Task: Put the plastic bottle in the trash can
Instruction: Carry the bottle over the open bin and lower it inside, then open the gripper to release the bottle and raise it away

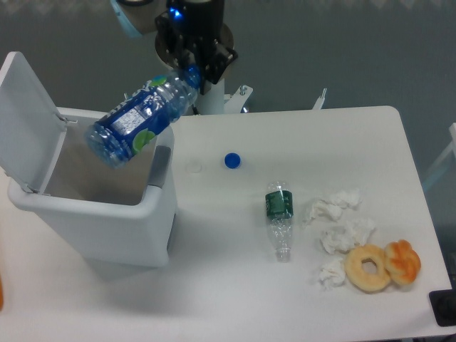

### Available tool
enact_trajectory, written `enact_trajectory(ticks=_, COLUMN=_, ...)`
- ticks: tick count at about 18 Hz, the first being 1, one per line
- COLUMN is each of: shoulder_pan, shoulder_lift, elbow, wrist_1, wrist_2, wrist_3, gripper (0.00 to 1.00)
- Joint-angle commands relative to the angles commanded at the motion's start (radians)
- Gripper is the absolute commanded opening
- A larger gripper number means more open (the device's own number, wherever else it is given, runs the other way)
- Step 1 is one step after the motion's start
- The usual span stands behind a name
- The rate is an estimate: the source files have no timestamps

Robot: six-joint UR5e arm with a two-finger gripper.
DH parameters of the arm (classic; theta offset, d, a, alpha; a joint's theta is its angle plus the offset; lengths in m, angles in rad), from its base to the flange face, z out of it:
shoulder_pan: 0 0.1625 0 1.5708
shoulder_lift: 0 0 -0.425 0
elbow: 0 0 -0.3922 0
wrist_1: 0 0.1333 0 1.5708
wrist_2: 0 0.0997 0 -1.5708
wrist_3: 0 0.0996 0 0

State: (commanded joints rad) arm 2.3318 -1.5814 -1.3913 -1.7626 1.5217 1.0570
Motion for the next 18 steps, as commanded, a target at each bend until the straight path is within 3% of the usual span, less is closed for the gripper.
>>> enact_trajectory(ticks=4, shoulder_pan=-0.04, shoulder_lift=-0.035, elbow=0.002, wrist_1=0.034, wrist_2=0.023, wrist_3=-0.052, gripper=0.05)
enact_trajectory(ticks=12, shoulder_pan=-0.051, shoulder_lift=-0.043, elbow=-0.012, wrist_1=0.04, wrist_2=0.037, wrist_3=-0.043, gripper=0.19)
enact_trajectory(ticks=14, shoulder_pan=-0.054, shoulder_lift=-0.043, elbow=-0.011, wrist_1=0.04, wrist_2=0.037, wrist_3=-0.04, gripper=0.34)
enact_trajectory(ticks=15, shoulder_pan=-0.055, shoulder_lift=-0.043, elbow=-0.011, wrist_1=0.043, wrist_2=0.037, wrist_3=-0.037, gripper=0.47)
enact_trajectory(ticks=18, shoulder_pan=-0.058, shoulder_lift=-0.043, elbow=-0.005, wrist_1=0.043, wrist_2=0.035, wrist_3=-0.035, gripper=0.57)
